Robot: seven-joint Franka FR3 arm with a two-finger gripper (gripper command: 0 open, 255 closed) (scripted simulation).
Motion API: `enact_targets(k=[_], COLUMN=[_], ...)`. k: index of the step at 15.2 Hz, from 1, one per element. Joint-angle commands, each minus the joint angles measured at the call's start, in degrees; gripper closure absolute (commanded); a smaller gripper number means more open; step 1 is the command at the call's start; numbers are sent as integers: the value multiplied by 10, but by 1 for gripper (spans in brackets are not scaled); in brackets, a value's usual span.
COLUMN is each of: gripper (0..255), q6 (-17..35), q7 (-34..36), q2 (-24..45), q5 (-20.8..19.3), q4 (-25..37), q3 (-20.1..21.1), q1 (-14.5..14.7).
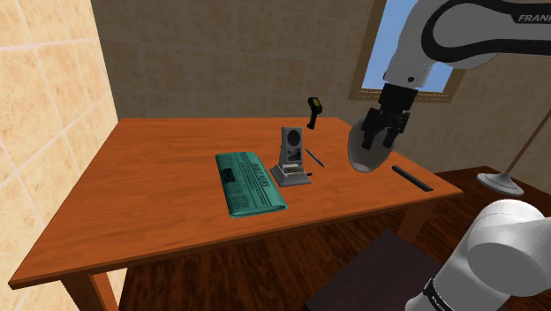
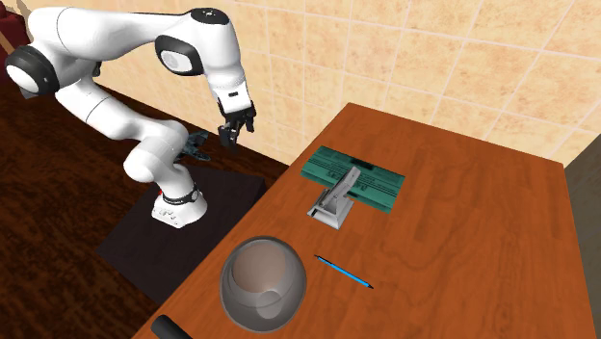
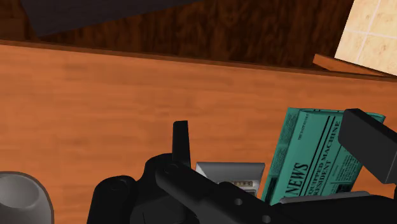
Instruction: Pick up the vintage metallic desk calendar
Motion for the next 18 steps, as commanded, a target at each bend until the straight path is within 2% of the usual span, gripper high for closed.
enact_targets(k=[1, 5, 9, 14, 18], gripper=[0, 0, 0, 0, 0], q6=[0, 10, 5, -26, -72], q7=[0, -118, -235, -381, -490], q2=[0, 106, 219, 370, 497], q5=[0, -13, -7, 23, 58], q4=[0, 69, 157, 293, 424], q3=[0, -60, -109, -153, -167], q1=[0, 22, 47, 69, 70])
